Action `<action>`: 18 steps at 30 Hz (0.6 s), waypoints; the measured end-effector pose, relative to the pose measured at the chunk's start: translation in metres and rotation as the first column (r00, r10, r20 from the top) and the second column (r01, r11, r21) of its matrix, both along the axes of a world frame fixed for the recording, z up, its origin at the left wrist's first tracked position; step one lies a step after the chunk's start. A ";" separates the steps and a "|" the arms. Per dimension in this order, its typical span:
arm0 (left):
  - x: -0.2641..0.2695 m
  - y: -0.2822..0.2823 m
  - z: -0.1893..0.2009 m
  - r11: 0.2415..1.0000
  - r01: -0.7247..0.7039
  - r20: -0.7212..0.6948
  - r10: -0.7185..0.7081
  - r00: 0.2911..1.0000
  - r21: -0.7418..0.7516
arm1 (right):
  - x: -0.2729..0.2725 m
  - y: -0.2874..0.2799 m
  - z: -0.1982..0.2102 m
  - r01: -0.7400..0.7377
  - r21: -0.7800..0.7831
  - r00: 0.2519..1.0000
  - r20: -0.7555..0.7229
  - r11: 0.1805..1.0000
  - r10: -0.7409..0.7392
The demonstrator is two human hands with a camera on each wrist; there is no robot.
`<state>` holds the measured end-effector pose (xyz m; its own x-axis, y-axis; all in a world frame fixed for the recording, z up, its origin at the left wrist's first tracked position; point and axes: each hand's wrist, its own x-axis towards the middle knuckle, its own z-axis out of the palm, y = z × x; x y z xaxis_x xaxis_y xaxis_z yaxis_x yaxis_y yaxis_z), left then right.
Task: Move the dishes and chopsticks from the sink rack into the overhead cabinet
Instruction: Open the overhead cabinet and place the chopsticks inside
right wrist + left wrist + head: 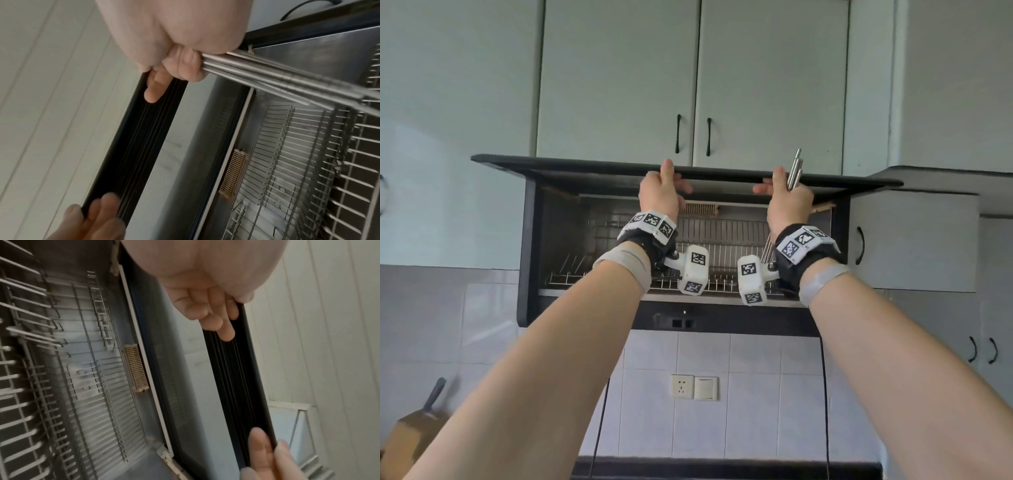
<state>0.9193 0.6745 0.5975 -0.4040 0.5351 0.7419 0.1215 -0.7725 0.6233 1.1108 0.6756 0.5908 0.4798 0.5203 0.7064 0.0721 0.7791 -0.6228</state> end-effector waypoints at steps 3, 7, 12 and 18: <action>-0.008 0.023 0.003 0.995 -0.096 -0.050 0.096 0.994 0.003 | -0.001 0.022 0.004 -0.019 -0.040 0.999 -0.027 0.999 0.018; -0.006 0.053 0.006 0.993 -0.113 -0.033 0.113 0.993 -0.021 | -0.003 0.056 0.007 -0.032 -0.066 0.999 -0.021 0.997 0.031; -0.008 0.084 0.009 0.997 -0.063 -0.010 0.063 0.998 -0.035 | -0.005 0.085 0.011 -0.008 -0.065 1.000 0.022 0.998 0.009; -0.006 0.096 0.011 0.997 -0.064 0.005 0.064 0.998 0.036 | -0.007 0.104 0.013 -0.006 0.008 0.999 -0.039 1.000 0.006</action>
<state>0.9138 0.7706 0.6086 -0.4393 0.4810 0.7587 0.1687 -0.7854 0.5956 1.1034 0.7795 0.6043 0.5038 0.5180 0.6913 0.0434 0.7841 -0.6191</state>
